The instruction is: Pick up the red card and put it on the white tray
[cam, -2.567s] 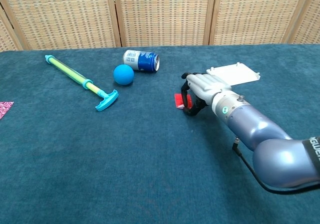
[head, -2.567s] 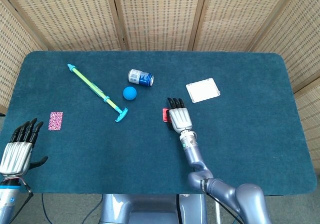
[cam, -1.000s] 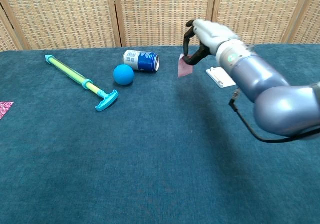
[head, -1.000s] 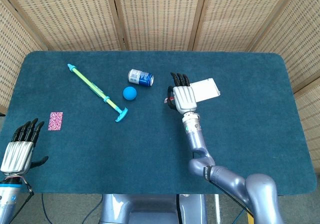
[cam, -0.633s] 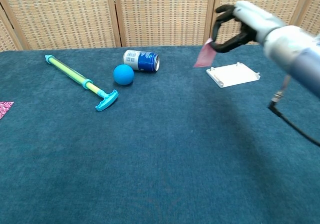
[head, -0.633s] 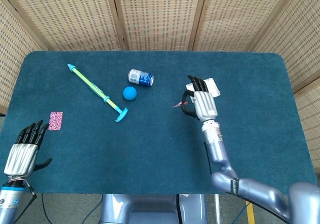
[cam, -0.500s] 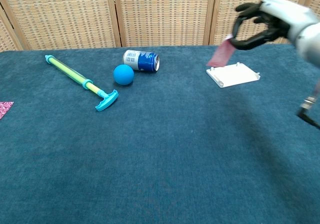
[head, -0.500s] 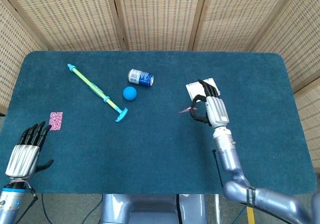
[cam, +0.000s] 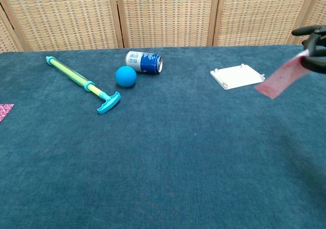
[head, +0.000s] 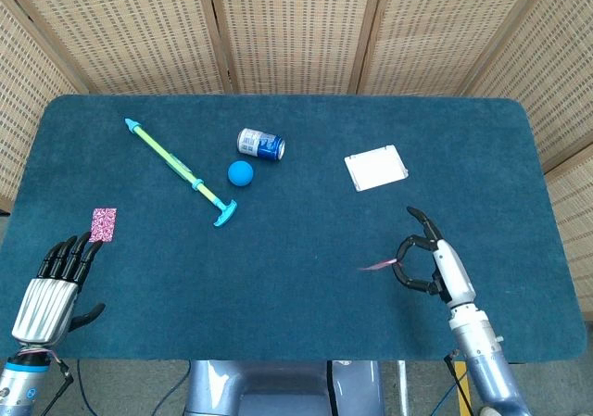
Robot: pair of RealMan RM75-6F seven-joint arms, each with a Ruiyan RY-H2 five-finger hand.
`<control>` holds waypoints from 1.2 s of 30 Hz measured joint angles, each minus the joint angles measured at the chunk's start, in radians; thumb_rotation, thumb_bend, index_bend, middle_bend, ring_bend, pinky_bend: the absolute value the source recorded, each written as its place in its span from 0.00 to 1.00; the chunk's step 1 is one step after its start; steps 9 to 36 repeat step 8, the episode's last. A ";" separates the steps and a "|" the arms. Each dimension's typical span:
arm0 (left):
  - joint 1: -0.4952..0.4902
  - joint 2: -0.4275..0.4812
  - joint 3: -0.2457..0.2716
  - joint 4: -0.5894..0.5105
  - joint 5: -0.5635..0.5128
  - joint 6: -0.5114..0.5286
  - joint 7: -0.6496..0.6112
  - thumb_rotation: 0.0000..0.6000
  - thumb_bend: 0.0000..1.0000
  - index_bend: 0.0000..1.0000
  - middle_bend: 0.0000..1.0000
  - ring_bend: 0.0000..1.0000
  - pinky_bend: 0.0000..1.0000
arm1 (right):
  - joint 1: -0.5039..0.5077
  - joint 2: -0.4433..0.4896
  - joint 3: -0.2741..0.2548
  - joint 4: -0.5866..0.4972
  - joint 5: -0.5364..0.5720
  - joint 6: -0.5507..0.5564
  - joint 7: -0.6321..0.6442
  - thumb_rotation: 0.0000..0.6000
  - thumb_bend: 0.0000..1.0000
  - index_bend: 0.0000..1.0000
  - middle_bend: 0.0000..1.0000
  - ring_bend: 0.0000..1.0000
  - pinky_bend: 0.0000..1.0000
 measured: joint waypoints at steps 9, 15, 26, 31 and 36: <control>0.007 0.007 0.005 -0.008 0.018 0.008 -0.005 1.00 0.08 0.00 0.00 0.00 0.09 | -0.063 -0.021 -0.138 -0.040 -0.203 0.051 0.050 1.00 0.61 0.62 0.12 0.00 0.00; 0.007 0.007 0.005 -0.008 0.018 0.008 -0.005 1.00 0.08 0.00 0.00 0.00 0.09 | -0.063 -0.021 -0.138 -0.040 -0.203 0.051 0.050 1.00 0.61 0.62 0.12 0.00 0.00; 0.007 0.007 0.005 -0.008 0.018 0.008 -0.005 1.00 0.08 0.00 0.00 0.00 0.09 | -0.063 -0.021 -0.138 -0.040 -0.203 0.051 0.050 1.00 0.61 0.62 0.12 0.00 0.00; 0.007 0.007 0.005 -0.008 0.018 0.008 -0.005 1.00 0.08 0.00 0.00 0.00 0.09 | -0.063 -0.021 -0.138 -0.040 -0.203 0.051 0.050 1.00 0.61 0.62 0.12 0.00 0.00; 0.007 0.007 0.005 -0.008 0.018 0.008 -0.005 1.00 0.08 0.00 0.00 0.00 0.09 | -0.063 -0.021 -0.138 -0.040 -0.203 0.051 0.050 1.00 0.61 0.62 0.12 0.00 0.00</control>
